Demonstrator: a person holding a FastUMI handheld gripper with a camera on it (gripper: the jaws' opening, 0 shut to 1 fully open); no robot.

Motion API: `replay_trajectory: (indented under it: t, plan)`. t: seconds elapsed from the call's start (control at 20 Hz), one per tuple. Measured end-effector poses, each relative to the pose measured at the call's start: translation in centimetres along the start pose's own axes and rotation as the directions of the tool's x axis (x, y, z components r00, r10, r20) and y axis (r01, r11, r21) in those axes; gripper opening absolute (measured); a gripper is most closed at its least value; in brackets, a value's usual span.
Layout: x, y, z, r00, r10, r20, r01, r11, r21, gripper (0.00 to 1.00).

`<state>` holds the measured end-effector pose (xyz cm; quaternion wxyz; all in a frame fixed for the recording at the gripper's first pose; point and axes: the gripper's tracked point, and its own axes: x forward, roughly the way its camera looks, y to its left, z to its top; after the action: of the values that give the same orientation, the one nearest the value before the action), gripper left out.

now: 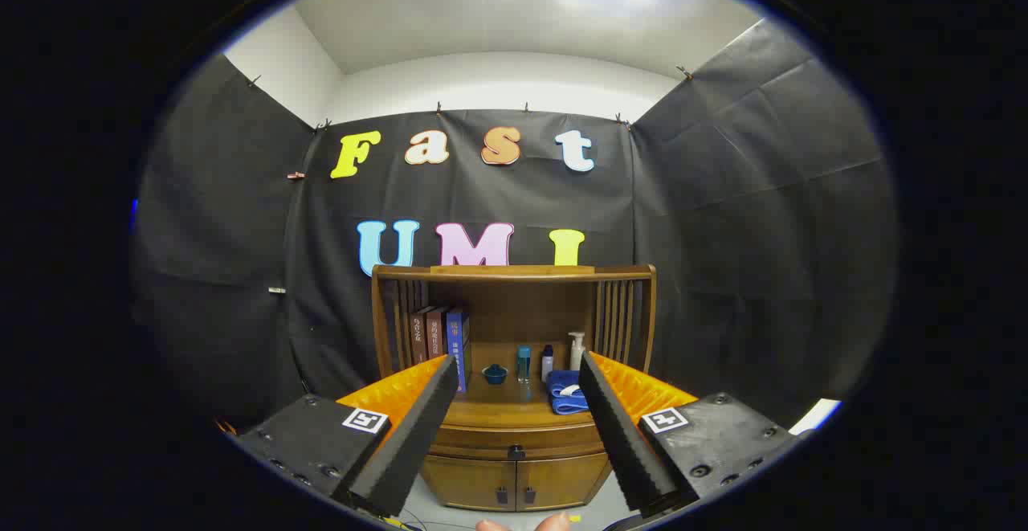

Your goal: Pull open the drawer, take out the items inside it, and place them on the countertop above the cabinet.

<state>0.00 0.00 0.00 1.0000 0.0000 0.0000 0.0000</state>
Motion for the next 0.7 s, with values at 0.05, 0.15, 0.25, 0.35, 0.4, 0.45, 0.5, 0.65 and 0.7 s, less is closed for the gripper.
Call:
replay_trajectory:
  t: [0.05, 0.15, 0.25, 0.35, 0.4, 0.45, 0.5, 0.65, 0.7]
  plan:
    - [-0.04, -0.03, -0.02, 1.0, -0.001, -0.003, 0.001, 1.0, -0.004, 0.99]
    - [-0.13, -0.15, -0.06, 1.0, -0.002, -0.004, 0.002, 1.0, -0.011, 0.99]
    - [-0.17, -0.23, -0.03, 1.0, -0.004, -0.004, 0.004, 1.0, -0.011, 0.99]
    - [-0.16, -0.23, 0.01, 1.0, -0.008, -0.004, 0.008, 1.0, -0.007, 0.99]
    - [-0.2, -0.21, 0.05, 1.0, -0.011, -0.003, 0.011, 1.0, -0.005, 0.99]
    - [-0.19, -0.17, 0.1, 1.0, -0.012, -0.002, 0.012, 1.0, -0.003, 0.99]
    - [-0.23, -0.17, 0.08, 1.0, -0.012, -0.003, 0.012, 1.0, -0.004, 0.99]
    - [-0.25, -0.29, -0.02, 1.0, -0.012, -0.006, 0.011, 1.0, -0.01, 0.99]
    - [-0.26, -0.3, -0.08, 1.0, -0.009, -0.007, 0.009, 1.0, -0.01, 0.99]
